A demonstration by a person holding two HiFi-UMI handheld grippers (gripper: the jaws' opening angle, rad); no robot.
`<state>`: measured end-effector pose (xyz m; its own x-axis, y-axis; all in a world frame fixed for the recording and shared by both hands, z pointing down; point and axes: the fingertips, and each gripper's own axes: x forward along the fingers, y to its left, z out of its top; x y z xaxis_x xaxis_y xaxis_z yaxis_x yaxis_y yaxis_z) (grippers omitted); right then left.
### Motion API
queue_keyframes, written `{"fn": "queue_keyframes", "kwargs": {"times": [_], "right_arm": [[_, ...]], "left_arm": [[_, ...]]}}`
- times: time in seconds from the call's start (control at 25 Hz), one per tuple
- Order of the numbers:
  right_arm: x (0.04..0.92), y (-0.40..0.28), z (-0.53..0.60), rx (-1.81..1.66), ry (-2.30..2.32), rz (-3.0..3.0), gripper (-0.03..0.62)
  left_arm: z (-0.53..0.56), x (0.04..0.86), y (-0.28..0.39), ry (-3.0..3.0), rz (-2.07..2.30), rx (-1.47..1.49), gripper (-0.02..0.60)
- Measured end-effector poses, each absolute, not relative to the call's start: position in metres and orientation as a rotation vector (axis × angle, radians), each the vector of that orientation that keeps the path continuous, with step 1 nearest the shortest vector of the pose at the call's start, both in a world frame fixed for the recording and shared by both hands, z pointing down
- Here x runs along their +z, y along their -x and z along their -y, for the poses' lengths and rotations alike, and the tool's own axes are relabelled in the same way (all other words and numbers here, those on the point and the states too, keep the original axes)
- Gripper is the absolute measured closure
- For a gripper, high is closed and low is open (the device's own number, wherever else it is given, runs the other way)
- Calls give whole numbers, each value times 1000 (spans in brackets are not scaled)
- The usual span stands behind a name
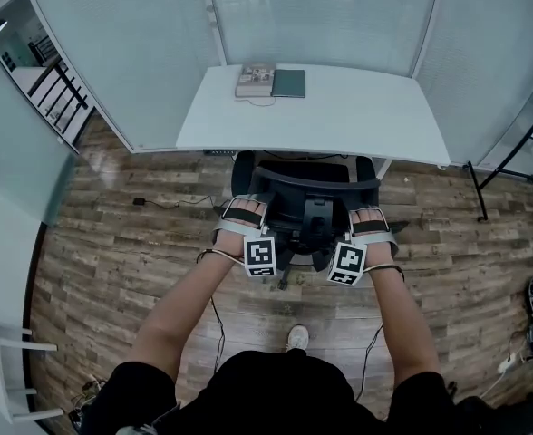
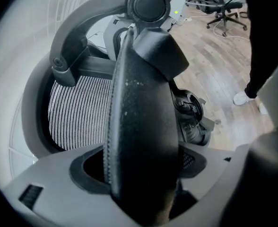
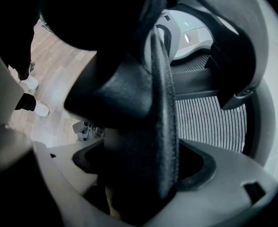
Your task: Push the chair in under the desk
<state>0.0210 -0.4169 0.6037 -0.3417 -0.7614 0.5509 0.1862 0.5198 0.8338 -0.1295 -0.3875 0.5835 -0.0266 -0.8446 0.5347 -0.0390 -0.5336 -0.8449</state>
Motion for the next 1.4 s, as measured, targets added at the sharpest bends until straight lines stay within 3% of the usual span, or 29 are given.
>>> {"fn": "queue_keyframes", "kwargs": {"times": [0.96, 1.2, 1.4], "right_arm": [[602, 4, 517, -1081, -480, 1655, 177], [603, 22, 588, -1040, -441, 1670, 177], [602, 15, 575, -1070, -470, 1659, 180]], "left_arm": [[484, 582, 152, 1602, -987, -1640, 195], [556, 583, 170, 1645, -957, -1668, 191], [541, 582, 164, 1616, -974, -1651, 192]]}}
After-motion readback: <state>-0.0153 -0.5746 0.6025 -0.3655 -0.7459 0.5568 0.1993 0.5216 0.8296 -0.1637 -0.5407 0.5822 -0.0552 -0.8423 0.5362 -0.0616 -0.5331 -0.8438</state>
